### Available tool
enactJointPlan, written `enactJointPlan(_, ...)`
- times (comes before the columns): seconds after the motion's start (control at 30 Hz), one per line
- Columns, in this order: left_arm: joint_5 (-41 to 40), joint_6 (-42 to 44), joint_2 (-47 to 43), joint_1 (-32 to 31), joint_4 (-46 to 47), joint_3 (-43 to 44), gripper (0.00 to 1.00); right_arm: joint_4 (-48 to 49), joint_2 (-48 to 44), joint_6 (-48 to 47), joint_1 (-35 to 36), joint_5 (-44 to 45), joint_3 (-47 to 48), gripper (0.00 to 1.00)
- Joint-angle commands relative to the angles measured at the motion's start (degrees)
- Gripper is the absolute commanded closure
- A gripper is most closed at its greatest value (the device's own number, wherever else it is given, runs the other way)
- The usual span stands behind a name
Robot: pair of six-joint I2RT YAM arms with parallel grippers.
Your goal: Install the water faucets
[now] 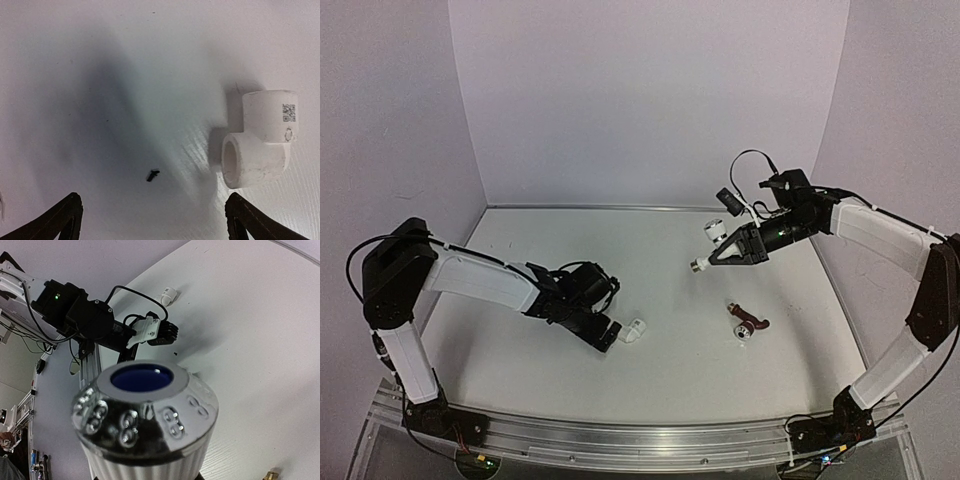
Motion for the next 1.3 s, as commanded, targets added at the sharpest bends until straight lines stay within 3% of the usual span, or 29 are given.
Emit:
enactJointPlan(0.0, -3.1, -5.1, -5.0, 1.0, 4.1, -3.2, 0.0, 1.6, -0.8, -0.6, -0.3, -1.0, 0.8, 1.0)
enactJointPlan(0.1, 3.1, -4.5, -6.2, 0.6, 9.0, -5.0, 0.0, 1.5, -1.1, -0.5, -0.4, -0.7, 1.2, 1.0)
enactJointPlan(0.27, 6.6, -3.0, -4.8, -2.8, 12.5, -4.2, 0.0, 1.6, -1.1, -0.4, -0.3, -0.7, 1.2, 1.0)
enactJointPlan(0.43, 4.7, -4.2, 1.9, -3.4, 15.1, -1.1, 0.0, 1.7, -0.6, -0.2, -0.4, -1.4, 1.4, 1.0)
enactJointPlan(0.7, -0.9, -4.4, 5.1, -2.9, 16.7, -0.1, 0.0, 1.6, -0.7, 0.0, -0.4, -1.0, 1.9, 1.0)
enactJointPlan(0.97, -7.6, -5.6, 0.4, -0.9, 24.7, -8.6, 0.0, 1.6, -0.6, 0.0, -0.3, -1.3, 2.0, 1.0)
enactJointPlan(1.13, -7.0, -4.7, -3.1, -1.4, 28.5, -11.7, 0.0, 1.6, -0.8, 0.0, -0.3, -1.1, 2.2, 1.0)
enactJointPlan(1.27, -6.9, -5.4, -9.6, -2.4, 38.7, -18.5, 0.0, 1.6, -1.3, -0.1, -0.3, -0.7, 2.5, 1.0)
